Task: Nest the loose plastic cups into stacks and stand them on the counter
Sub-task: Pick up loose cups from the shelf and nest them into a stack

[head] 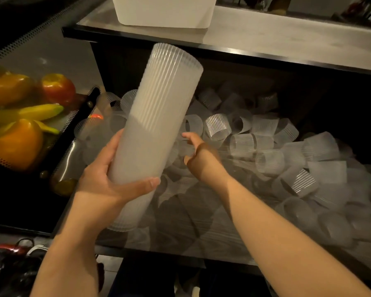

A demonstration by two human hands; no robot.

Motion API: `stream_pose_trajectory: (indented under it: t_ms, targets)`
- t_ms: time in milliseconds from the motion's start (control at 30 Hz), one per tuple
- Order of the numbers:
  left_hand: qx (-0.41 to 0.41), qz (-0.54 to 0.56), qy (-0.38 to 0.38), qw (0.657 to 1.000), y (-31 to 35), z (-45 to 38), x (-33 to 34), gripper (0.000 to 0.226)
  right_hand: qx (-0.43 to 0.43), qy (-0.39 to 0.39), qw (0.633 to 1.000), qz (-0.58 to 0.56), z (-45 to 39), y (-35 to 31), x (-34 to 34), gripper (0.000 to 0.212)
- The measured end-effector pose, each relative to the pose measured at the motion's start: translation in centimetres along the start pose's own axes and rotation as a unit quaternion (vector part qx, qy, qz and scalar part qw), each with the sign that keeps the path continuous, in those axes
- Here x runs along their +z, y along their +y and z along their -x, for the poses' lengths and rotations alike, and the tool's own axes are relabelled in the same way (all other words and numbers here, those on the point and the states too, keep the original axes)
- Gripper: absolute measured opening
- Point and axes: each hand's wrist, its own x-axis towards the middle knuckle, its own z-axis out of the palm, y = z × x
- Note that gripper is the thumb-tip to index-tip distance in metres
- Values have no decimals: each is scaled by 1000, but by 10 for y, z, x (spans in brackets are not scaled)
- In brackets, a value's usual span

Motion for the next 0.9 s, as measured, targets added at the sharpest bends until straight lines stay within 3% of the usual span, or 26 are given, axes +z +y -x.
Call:
stream_pose_trajectory:
  t_ms: [100,200,300,433,600,800,900]
  targets:
    - [-10,-17,4,1000,-1,0,-4,91,9,-23,996,85,-8,4,21,66]
    - [-16,-14,5,1000,0,1,-7,90,-10,-3,993,113,-17,12,39,55]
    - [-16,-18,8,1000,-1,2,-10,94,-21,51,993,100,-25,14,47,39]
    - [-18,-27,4,999,-2,3,-13,103,-27,101,993,57,-26,5,38,34]
    - [-20,-20,-22,999,-1,7,-14,103,-40,191,978,-76,-12,-5,-14,17]
    - [-20,-50,-60,997,6,12,-6,98,-56,282,921,-262,14,-36,-130,17]
    - [-19,-70,-90,993,10,13,-3,99,-48,205,866,-454,29,-55,-175,27]
